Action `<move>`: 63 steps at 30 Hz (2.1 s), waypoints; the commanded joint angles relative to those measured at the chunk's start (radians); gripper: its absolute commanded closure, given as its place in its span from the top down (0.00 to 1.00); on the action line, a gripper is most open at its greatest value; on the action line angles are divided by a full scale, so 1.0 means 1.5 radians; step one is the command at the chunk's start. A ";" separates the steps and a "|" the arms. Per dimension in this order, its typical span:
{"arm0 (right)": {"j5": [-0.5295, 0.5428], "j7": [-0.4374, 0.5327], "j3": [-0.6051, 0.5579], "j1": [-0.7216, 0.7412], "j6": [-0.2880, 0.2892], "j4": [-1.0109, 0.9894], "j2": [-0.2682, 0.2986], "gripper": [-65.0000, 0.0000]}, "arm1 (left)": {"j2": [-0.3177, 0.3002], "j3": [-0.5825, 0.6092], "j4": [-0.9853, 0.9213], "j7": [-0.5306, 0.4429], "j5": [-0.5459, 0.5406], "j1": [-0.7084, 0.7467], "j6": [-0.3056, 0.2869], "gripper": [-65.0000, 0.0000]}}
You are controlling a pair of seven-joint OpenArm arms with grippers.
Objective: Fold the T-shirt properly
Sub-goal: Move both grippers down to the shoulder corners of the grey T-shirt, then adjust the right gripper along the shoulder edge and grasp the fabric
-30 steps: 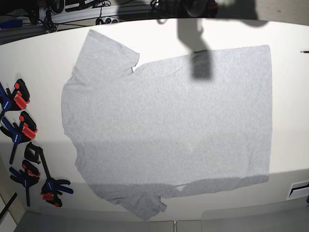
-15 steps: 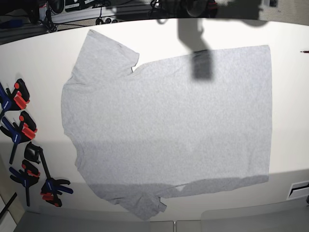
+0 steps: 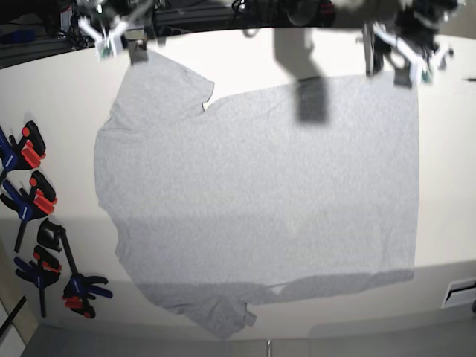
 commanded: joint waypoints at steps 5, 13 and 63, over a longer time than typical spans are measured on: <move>0.001 -0.065 0.001 0.120 0.125 0.011 -0.013 0.55 | -0.007 -0.004 0.012 -0.011 -0.003 -0.098 -0.001 0.65; -0.108 -0.243 -0.089 0.201 0.260 0.011 -0.012 0.55 | -0.007 -0.004 0.012 0.016 -0.003 -0.130 -0.001 0.65; -0.383 -0.258 -0.217 0.221 0.172 -0.189 0.201 0.55 | -0.007 -0.004 0.012 0.018 -0.003 -0.130 -0.001 0.65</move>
